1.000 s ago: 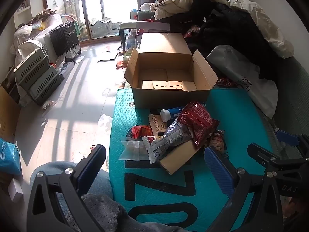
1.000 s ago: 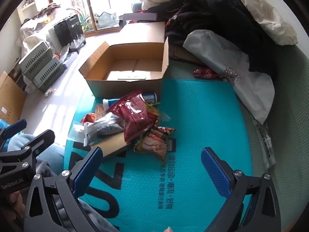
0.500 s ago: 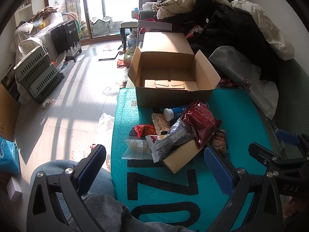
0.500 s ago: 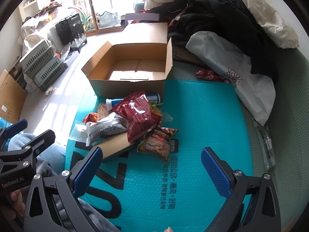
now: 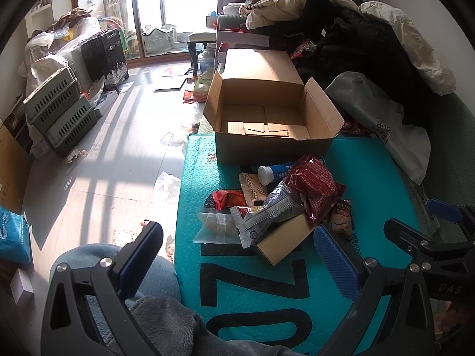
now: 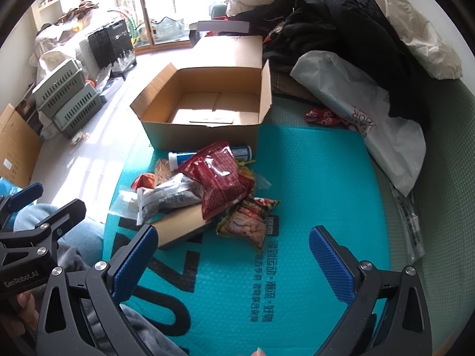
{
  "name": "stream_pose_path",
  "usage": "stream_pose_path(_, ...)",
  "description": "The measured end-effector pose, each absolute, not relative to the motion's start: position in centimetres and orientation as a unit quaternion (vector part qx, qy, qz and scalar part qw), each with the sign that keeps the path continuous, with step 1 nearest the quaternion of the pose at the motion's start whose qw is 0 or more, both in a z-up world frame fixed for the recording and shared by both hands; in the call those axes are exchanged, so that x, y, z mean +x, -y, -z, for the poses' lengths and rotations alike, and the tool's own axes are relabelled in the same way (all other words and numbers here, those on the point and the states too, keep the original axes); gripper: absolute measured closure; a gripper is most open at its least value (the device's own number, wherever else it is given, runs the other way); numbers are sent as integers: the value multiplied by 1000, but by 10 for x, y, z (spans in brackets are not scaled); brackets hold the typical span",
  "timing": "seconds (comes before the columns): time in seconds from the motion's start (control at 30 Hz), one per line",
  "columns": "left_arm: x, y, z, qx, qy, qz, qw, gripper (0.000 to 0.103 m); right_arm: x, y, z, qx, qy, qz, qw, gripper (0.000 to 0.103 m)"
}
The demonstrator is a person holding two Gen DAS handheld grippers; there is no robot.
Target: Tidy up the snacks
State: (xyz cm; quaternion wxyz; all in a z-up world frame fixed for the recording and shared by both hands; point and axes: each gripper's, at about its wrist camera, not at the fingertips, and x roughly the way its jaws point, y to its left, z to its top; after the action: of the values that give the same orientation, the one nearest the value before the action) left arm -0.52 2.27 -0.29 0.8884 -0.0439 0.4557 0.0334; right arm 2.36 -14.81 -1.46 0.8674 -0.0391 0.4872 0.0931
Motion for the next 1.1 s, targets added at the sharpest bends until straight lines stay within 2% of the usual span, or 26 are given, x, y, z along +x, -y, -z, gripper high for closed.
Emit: stream_pose_path(1.1, -8, -25, 1, -48, -456, -34, 888, 0, 23, 143, 15, -42, -486, -96, 868, 0)
